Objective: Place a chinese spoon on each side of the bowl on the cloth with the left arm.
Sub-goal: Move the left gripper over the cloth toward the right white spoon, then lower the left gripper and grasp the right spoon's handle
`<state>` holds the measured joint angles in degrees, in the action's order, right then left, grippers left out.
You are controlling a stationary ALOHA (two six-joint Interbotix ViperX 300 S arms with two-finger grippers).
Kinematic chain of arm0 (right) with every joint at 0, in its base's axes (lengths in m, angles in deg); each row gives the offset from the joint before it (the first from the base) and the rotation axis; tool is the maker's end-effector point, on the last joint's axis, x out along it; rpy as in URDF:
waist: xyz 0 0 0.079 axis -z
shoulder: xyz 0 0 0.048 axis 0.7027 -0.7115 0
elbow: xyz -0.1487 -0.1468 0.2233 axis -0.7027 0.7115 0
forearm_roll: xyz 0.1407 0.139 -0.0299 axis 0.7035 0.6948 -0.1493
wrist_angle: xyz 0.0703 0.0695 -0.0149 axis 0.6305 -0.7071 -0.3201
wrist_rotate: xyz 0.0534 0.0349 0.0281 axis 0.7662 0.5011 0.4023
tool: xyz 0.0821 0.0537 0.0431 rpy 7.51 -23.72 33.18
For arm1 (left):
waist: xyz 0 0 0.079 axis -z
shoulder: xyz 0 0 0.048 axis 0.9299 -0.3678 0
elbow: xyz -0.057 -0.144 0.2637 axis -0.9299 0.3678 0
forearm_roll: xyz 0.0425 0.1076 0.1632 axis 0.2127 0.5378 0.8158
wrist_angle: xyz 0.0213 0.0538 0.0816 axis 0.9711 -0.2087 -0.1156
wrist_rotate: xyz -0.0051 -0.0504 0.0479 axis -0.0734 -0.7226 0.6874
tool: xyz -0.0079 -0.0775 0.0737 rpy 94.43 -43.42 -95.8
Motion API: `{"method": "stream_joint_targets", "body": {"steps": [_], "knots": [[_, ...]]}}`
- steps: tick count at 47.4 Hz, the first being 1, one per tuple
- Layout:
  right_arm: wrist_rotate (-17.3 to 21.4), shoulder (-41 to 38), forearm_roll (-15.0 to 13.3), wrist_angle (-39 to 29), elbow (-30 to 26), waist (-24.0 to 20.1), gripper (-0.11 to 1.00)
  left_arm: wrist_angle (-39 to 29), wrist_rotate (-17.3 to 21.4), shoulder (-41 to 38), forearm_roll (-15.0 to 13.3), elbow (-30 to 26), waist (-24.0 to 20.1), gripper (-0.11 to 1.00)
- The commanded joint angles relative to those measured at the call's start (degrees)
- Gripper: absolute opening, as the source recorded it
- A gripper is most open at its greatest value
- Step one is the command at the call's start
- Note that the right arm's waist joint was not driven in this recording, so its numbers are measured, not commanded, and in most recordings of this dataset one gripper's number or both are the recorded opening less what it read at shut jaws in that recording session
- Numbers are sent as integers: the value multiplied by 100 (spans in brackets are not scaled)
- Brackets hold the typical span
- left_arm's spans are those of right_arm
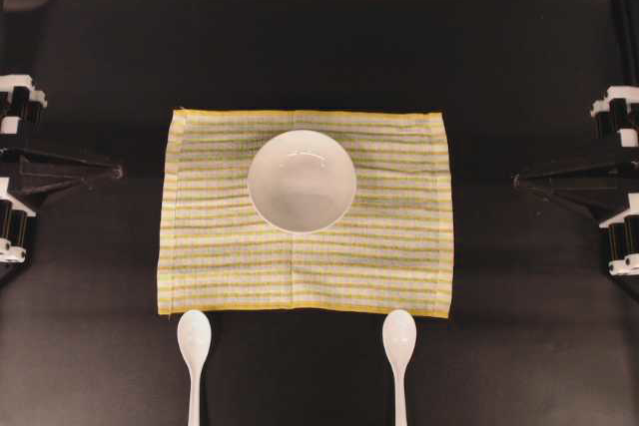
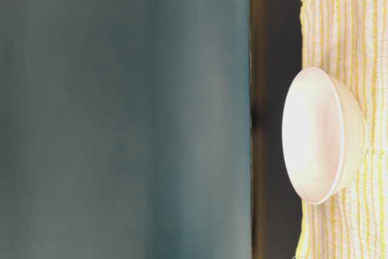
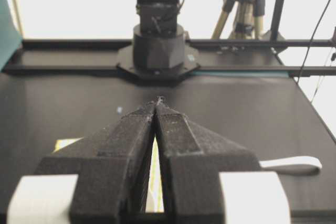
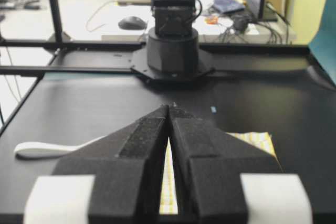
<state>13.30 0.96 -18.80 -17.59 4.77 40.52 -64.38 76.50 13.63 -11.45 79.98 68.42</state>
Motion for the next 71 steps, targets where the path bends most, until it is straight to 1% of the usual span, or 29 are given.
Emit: {"method": "stream_joint_targets", "body": {"steps": [1,2,4,5,6,8,9,14,19,22,26,30,32,35,37,40,45,49,52,55,62,67,71], "knots": [[-18,-9,9,53,-79,0,3,-246,-413,-352,220,-246,114,5],[-18,-9,9,44,-62,0,3,-352,-536,-448,220,-290,114,5],[-9,-9,18,35,-62,0,6,-545,-817,-615,220,-387,114,1],[-9,-9,18,35,-62,0,4,-659,-1055,-765,220,-466,123,0],[-9,-9,18,26,-62,0,0,-721,-1204,-870,220,-501,123,0],[-9,-9,18,26,-62,0,-1,-791,-1521,-1072,229,-598,141,0],[-9,-9,18,18,-62,0,-1,-800,-1723,-1239,229,-659,149,0],[-18,-9,18,26,-62,0,-1,-694,-2443,-1907,229,-879,149,0],[-18,-9,18,9,-62,0,-1,-606,-3050,-2549,229,-1187,158,0],[-26,-9,18,-9,-53,0,-1,-598,-3331,-2962,229,-1433,211,0],[-53,-9,18,-18,-44,0,-1,-606,-3533,-3604,237,-1863,264,0],[-70,-9,18,-18,-35,0,-1,-598,-3568,-4184,237,-2294,308,1],[-70,-9,18,-18,-26,0,-1,-606,-3577,-4491,237,-2522,343,3],[-18,-9,18,-26,0,0,-1,-659,-3586,-4948,237,-2944,413,10],[-9,-9,18,-26,9,0,-1,-694,-3595,-5229,237,-3217,466,16],[-9,-9,26,-26,44,0,-1,-817,-3656,-5607,229,-3630,545,29],[-9,0,62,-26,70,0,-1,-1213,-3885,-6161,237,-4307,633,55],[-9,9,62,-44,70,0,-1,-1494,-4043,-6478,237,-4649,694,76],[-18,9,62,-62,70,0,-1,-1626,-4210,-6759,237,-4852,738,84],[-18,35,62,-79,70,0,-1,-1661,-4403,-6970,237,-4948,765,85],[-18,88,62,-105,70,0,-1,-1564,-4904,-7400,237,-5036,826,82],[-18,114,62,-105,70,0,-1,-1512,-5036,-7629,237,-5080,879,81],[-18,114,62,-105,70,0,-1,-1485,-5045,-7778,237,-5142,932,82]]}}
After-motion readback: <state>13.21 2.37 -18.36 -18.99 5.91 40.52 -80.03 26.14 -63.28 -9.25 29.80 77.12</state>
